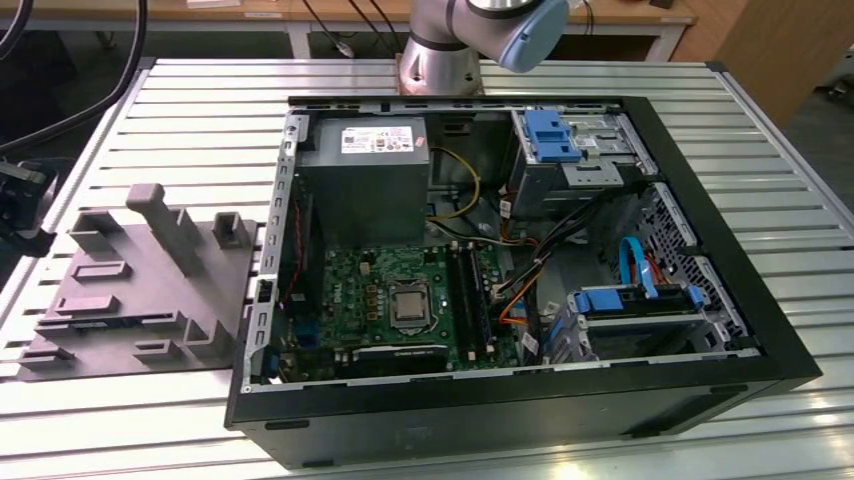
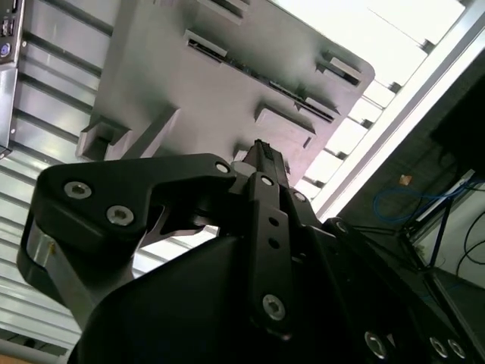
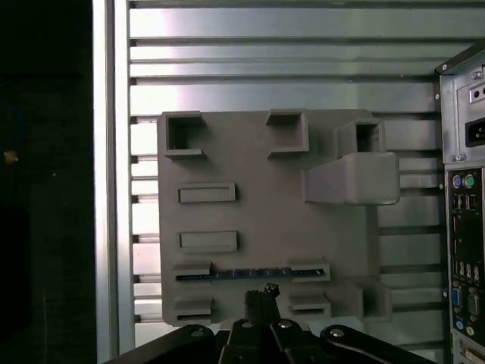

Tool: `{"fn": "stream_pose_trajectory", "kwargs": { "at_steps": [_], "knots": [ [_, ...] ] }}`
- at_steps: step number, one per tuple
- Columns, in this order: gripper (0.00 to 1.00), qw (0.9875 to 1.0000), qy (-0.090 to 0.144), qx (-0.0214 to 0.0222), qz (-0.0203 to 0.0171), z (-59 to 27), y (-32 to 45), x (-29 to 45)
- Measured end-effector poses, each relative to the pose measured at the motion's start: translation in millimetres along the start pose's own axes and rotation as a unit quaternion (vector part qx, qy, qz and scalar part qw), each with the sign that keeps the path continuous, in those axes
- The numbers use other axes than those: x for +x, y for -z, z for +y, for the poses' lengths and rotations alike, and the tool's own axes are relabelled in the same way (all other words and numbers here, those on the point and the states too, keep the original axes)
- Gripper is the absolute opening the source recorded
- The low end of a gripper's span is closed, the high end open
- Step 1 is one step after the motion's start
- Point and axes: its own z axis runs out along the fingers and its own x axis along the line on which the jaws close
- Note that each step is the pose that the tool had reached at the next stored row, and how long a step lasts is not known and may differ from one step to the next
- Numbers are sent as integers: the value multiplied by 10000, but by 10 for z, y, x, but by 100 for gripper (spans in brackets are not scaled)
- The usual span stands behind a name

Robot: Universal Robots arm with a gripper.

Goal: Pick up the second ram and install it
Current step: 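Pick up the second ram and move it above second insertion slot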

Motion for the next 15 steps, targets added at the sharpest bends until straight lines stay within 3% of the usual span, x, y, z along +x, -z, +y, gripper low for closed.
{"fn": "stream_pose_trajectory", "kwargs": {
  "at_steps": [3, 7, 10, 15],
  "knots": [
    [10, 9996, 265, 9, 10, 0, -2, 0],
    [10, 9980, 624, 6, 22, 1, -6, 0],
    [10, 9960, 894, 1, 30, 0, -12, 0],
    [10, 9909, 1348, -15, 44, 0, -19, 1]
  ]
}}
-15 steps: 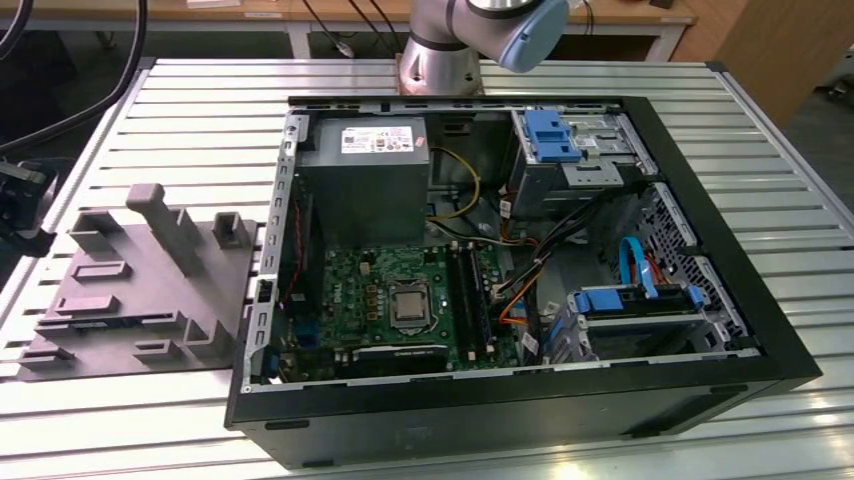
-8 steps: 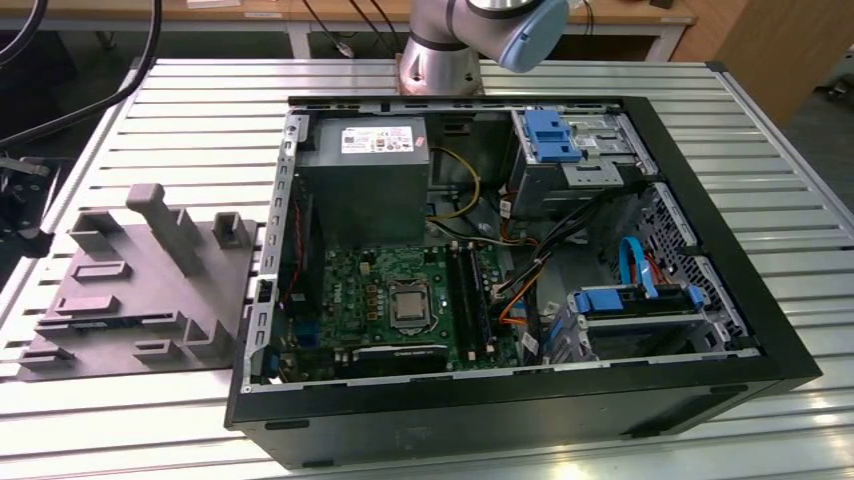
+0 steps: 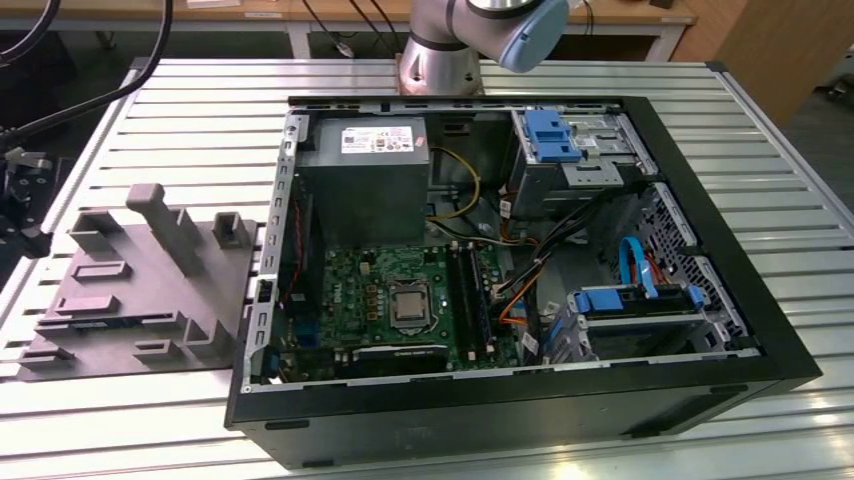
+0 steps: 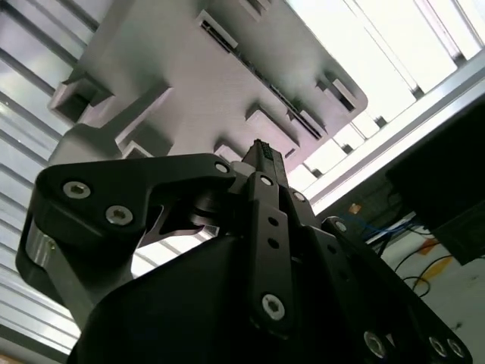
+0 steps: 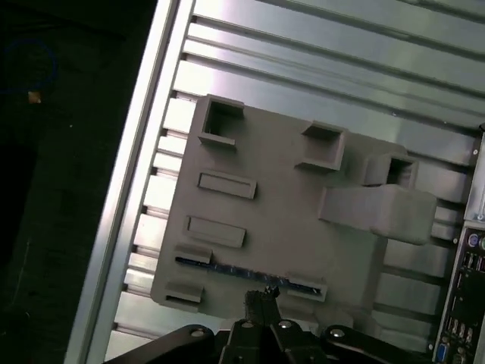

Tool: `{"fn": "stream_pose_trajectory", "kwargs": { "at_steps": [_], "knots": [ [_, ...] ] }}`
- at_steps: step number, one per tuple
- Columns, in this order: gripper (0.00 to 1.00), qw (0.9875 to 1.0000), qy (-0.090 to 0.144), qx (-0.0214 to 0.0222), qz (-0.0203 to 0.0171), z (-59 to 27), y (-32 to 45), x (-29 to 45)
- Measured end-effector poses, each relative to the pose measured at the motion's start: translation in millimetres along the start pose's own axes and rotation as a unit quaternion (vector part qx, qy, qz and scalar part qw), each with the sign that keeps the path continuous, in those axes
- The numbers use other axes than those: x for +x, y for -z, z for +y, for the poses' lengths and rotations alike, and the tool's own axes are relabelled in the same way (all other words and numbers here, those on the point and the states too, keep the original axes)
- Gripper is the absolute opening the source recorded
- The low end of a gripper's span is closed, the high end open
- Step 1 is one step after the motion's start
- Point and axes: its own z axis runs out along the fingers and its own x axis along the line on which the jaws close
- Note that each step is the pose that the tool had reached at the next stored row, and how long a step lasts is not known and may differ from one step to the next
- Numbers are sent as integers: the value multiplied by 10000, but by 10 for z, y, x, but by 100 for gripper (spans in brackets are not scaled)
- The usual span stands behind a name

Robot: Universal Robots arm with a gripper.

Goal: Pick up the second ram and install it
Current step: 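Pick up the second ram and move it above second insertion slot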

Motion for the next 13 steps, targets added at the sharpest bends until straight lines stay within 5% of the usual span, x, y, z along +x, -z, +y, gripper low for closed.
{"fn": "stream_pose_trajectory", "kwargs": {
  "at_steps": [7, 13],
  "knots": [
    [10, 9982, 601, -21, 16, 0, -5, 1],
    [10, 9939, 1099, -39, 30, 0, -9, 1]
  ]
}}
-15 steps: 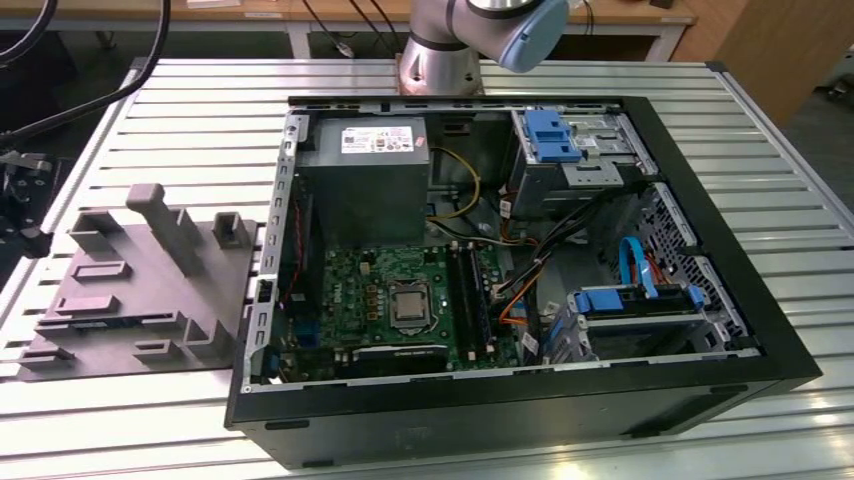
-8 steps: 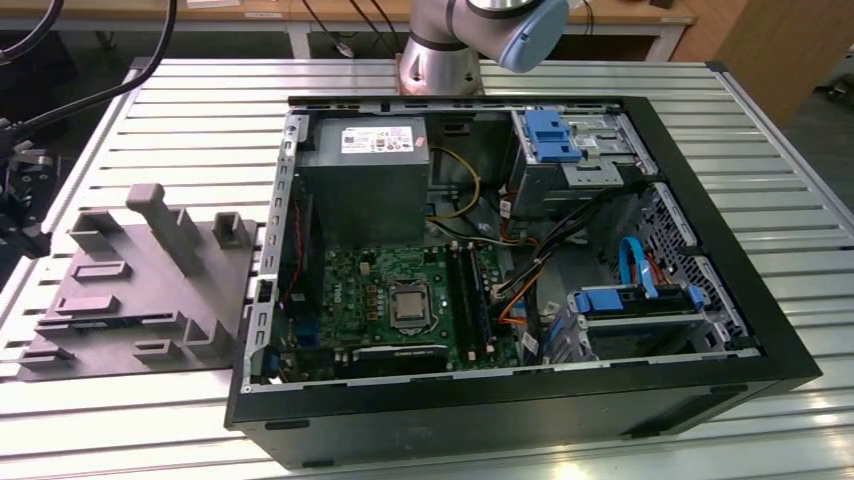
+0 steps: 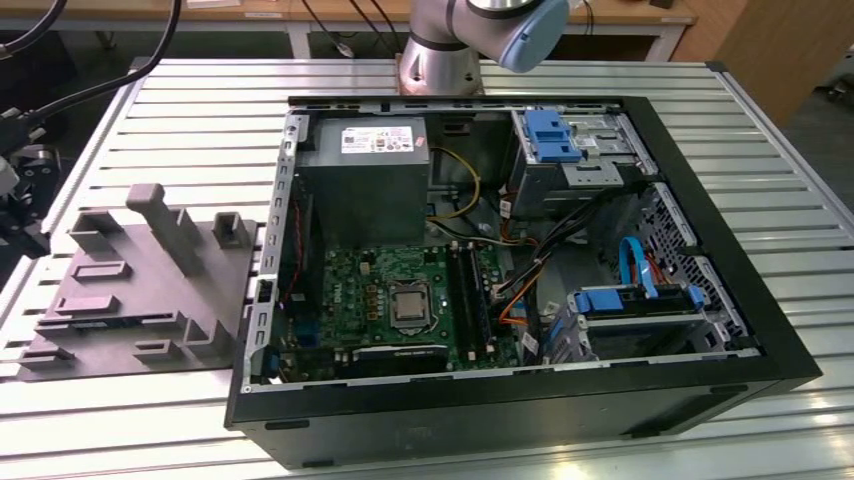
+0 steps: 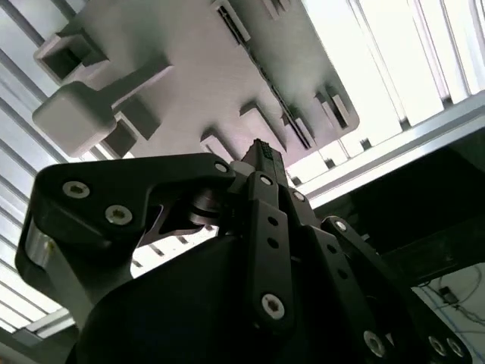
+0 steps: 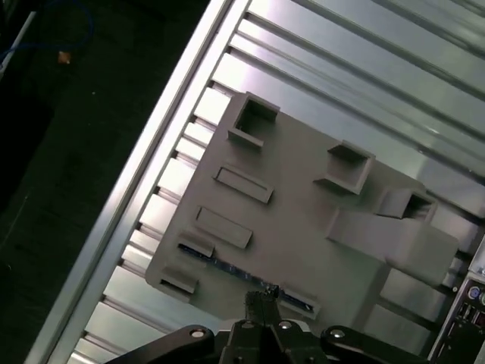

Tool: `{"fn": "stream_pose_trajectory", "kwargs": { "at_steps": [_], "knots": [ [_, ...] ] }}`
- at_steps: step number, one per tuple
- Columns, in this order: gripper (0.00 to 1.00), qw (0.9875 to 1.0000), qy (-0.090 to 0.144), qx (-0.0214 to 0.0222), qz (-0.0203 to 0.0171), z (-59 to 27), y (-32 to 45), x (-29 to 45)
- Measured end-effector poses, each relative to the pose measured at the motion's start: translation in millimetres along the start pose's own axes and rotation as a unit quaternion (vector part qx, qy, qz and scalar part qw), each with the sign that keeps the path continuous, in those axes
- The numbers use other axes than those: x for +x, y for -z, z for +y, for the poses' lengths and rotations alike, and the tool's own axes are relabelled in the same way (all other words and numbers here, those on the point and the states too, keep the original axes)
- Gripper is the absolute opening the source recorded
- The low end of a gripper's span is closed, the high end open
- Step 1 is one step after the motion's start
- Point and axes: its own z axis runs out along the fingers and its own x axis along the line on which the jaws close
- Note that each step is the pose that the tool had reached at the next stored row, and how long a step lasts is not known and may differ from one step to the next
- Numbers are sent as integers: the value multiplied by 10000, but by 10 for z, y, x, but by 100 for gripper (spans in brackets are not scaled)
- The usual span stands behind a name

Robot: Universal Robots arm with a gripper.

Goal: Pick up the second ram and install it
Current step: 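Pick up the second ram and move it above second insertion slot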

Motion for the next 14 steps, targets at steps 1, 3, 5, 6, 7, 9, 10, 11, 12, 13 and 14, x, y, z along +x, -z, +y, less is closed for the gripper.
{"fn": "stream_pose_trajectory", "kwargs": {
  "at_steps": [1, 3, 5, 6, 7, 9, 10, 11, 12, 13, 14],
  "knots": [
    [10, 10000, 85, -3, 3, 0, -1, 0],
    [10, 9997, 252, -9, 7, 0, -2, 0],
    [10, 9992, 403, -14, 11, 0, -4, 1],
    [10, 9988, 481, -17, 14, 0, -4, 1],
    [10, 9985, 554, -20, 15, 0, -5, 1],
    [10, 9976, 699, -25, 19, 1, -6, 2],
    [10, 9970, 774, -28, 22, 1, -7, 3],
    [10, 9964, 842, -30, 23, 1, -7, 3],
    [10, 9958, 915, -33, 25, 2, -8, 4],
    [10, 9951, 988, -35, 27, 2, -9, 4],
    [10, 9943, 1067, -38, 29, 2, -10, 4]
  ]
}}
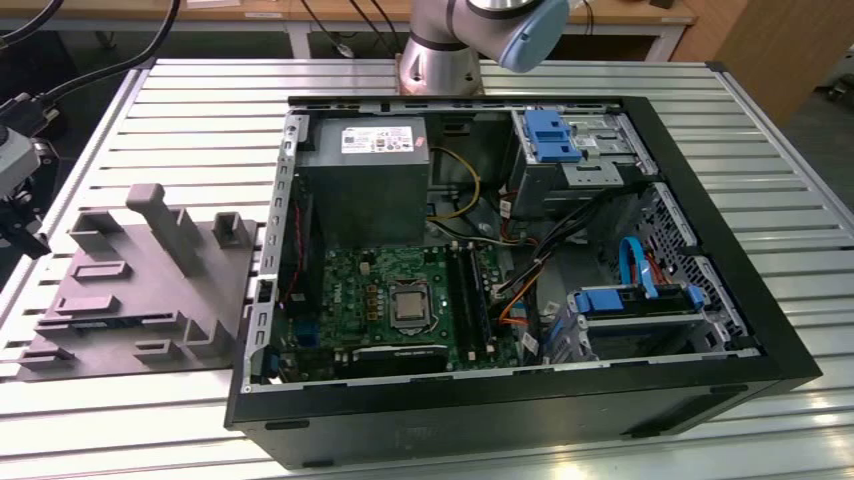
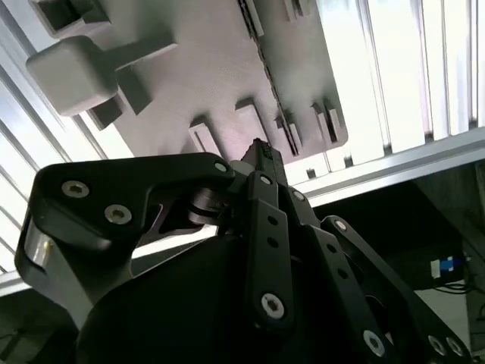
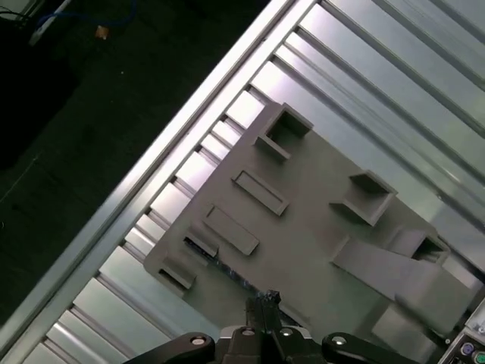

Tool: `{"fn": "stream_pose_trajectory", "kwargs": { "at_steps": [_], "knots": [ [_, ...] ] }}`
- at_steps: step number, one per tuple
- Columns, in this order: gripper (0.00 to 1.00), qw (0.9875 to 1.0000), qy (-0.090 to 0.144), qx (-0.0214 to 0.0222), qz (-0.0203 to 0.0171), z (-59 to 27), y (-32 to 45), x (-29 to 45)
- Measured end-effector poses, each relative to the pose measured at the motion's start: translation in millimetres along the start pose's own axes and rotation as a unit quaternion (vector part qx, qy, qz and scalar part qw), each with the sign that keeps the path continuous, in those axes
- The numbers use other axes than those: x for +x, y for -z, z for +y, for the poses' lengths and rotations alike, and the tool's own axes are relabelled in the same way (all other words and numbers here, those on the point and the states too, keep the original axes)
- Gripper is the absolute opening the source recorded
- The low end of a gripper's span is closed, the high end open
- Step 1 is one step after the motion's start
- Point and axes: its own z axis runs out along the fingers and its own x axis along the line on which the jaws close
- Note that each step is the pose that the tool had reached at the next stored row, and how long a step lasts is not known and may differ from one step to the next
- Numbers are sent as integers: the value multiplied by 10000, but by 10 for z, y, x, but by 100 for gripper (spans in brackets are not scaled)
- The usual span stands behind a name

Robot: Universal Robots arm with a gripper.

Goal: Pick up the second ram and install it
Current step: 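Pick up the second ram and move it above second insertion slot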

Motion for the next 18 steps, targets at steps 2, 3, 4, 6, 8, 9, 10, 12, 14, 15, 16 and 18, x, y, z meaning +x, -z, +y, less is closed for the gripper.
{"fn": "stream_pose_trajectory", "kwargs": {
  "at_steps": [2, 3, 4, 6, 8, 9, 10, 12, 14, 15, 16, 18],
  "knots": [
    [10, 9999, 169, -6, 5, 0, -2, 0],
    [10, 9997, 252, -9, 7, 0, -3, 0],
    [10, 9994, 338, -12, 9, 0, -4, 1],
    [10, 9988, 497, -18, 14, 0, -6, 1],
    [10, 9977, 671, -24, 18, 0, -10, 1],
    [10, 9971, 763, -27, 21, 0, -11, 1],
    [10, 9964, 850, -30, 23, 0, -13, 1],
    [10, 9946, 1037, -37, 28, 0, -17, 1],
    [10, 9926, 1216, -43, 33, 0, -21, 1],
    [10, 9914, 1305, -46, 36, 0, -23, 2],
    [10, 9902, 1394, -50, 38, 0, -26, 2],
    [10, 9875, 1572, -56, 42, 0, -31, 2]
  ]
}}
